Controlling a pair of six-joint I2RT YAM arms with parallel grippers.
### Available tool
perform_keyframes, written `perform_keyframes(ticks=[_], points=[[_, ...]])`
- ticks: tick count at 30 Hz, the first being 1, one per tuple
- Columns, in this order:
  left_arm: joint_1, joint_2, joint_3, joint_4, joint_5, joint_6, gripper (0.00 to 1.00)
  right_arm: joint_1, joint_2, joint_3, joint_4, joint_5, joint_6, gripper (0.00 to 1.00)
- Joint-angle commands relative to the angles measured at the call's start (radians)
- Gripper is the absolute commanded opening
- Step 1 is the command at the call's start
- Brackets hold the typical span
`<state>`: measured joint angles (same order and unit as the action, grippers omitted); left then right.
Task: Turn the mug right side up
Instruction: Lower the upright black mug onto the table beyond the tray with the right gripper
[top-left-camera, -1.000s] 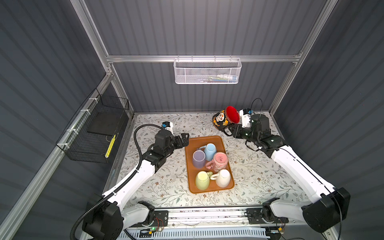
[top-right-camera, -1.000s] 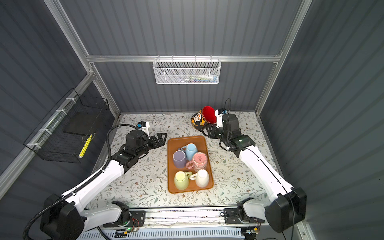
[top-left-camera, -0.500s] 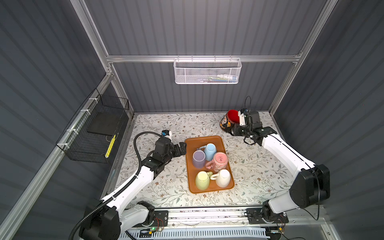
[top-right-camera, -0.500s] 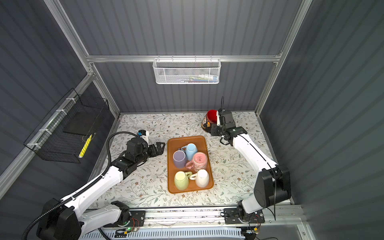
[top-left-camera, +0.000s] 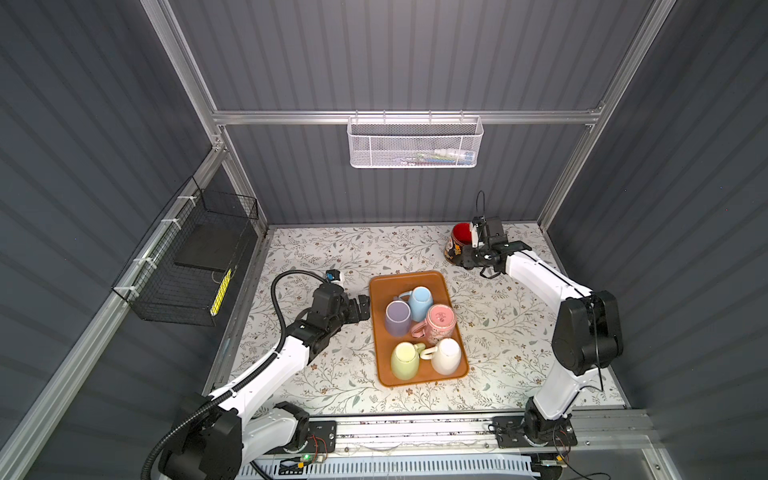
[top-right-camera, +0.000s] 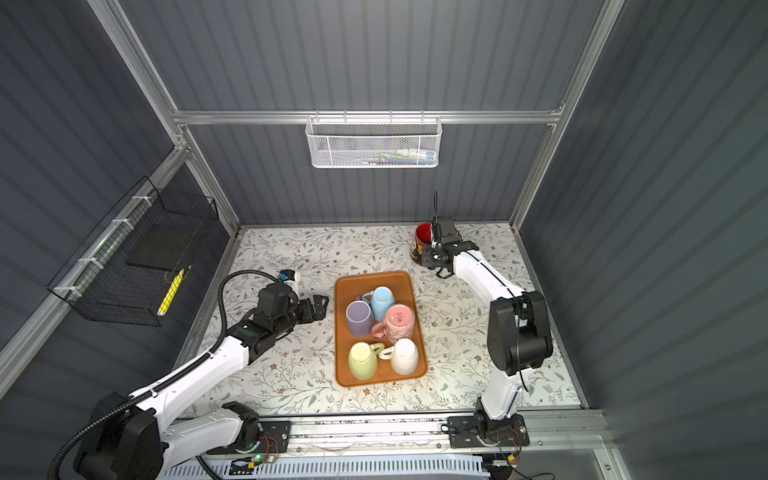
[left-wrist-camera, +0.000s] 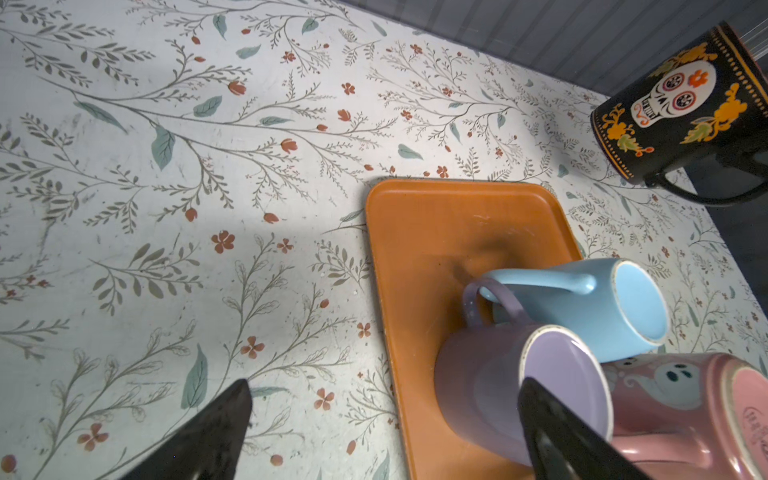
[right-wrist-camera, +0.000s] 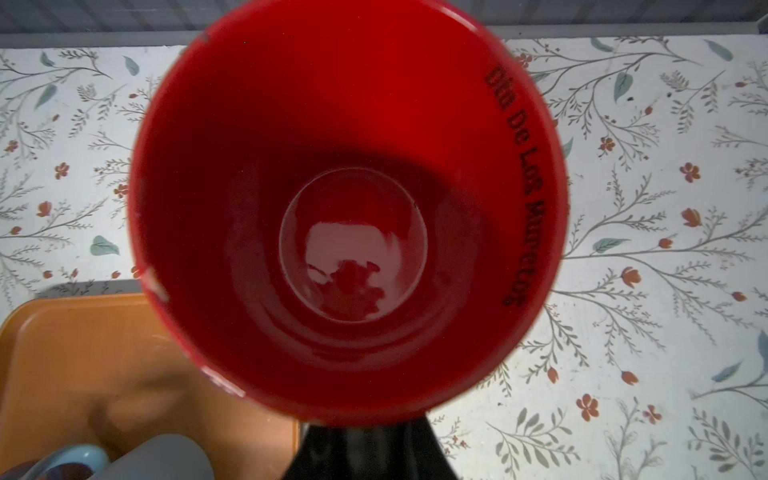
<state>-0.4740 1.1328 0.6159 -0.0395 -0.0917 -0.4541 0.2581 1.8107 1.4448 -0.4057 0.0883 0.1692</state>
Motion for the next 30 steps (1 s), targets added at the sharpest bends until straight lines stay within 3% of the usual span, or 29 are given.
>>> perform_keyframes(ticks=[1,12,27,30], points=[[0.003,0.001,-0.038,0.05,-0.027,0.015,1.0,-0.009,0.015,0.1,0.083,0.041,-0.03,0.0],[0.003,-0.002,-0.076,0.079,-0.034,0.023,1.0,-0.03,0.19,0.251,-0.013,0.057,-0.029,0.0],[0.003,0.016,-0.096,0.119,-0.019,0.006,1.0,-0.036,0.268,0.294,-0.067,0.075,-0.042,0.0],[0.003,0.015,-0.098,0.119,-0.017,0.005,1.0,-0.036,0.268,0.28,-0.067,0.06,-0.042,0.11]])
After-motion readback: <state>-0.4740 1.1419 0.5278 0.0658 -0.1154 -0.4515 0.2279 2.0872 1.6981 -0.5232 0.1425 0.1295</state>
